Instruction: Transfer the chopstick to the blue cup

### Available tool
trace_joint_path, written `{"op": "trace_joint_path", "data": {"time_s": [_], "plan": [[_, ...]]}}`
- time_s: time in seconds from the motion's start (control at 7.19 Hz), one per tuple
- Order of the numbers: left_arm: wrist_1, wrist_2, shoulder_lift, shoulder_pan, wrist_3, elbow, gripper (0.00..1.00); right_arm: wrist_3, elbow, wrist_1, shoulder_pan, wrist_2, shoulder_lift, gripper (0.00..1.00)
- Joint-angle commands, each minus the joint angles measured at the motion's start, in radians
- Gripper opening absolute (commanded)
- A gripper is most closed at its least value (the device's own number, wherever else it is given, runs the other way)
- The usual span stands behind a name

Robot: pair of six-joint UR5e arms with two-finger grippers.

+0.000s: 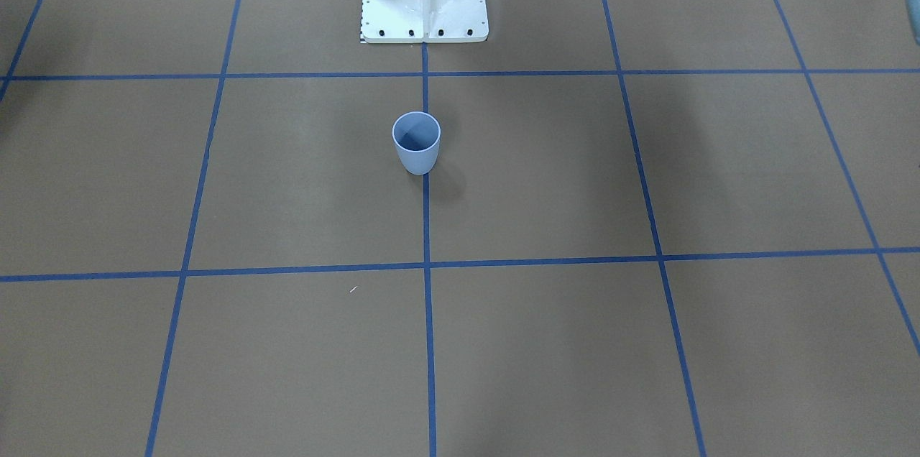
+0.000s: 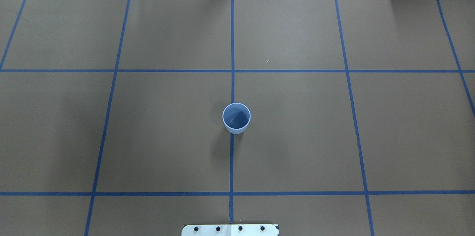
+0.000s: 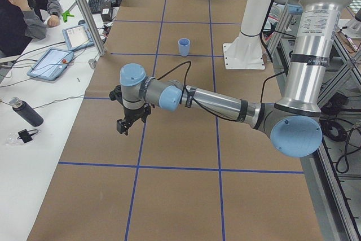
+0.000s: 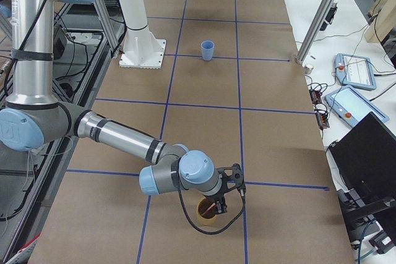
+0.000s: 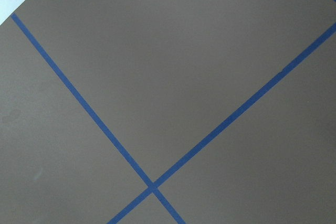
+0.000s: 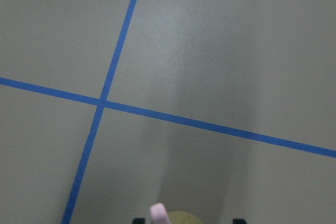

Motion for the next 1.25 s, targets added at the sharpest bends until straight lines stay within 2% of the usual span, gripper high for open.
{"op": "trace_joint_path", "data": {"time_s": [0.0,0.14,0.28,0.56,0.83,1.11], "plan": [[-0.023,-0.008,0.015,0.0,-0.003,-0.002,0.99,0.002,0.002,0.0,0.0,0.01,0.001,0.42],[-0.024,-0.008,0.015,0.0,-0.003,-0.002,0.99,0.002,0.005,0.002,0.0,0.011,0.001,0.08],[-0.025,-0.008,0.015,0.0,-0.003,-0.002,0.99,0.003,0.026,0.0,0.0,0.011,0.001,0.0],[-0.024,-0.006,0.015,0.0,-0.006,-0.002,0.99,-0.008,0.055,0.0,0.002,0.023,-0.01,0.0],[-0.025,-0.008,0.015,0.001,-0.009,-0.002,0.99,-0.011,0.085,-0.014,0.117,0.068,-0.006,0.0],[-0.024,-0.008,0.015,0.002,-0.01,0.0,0.99,-0.014,0.117,-0.014,0.187,0.076,-0.007,0.0]]}}
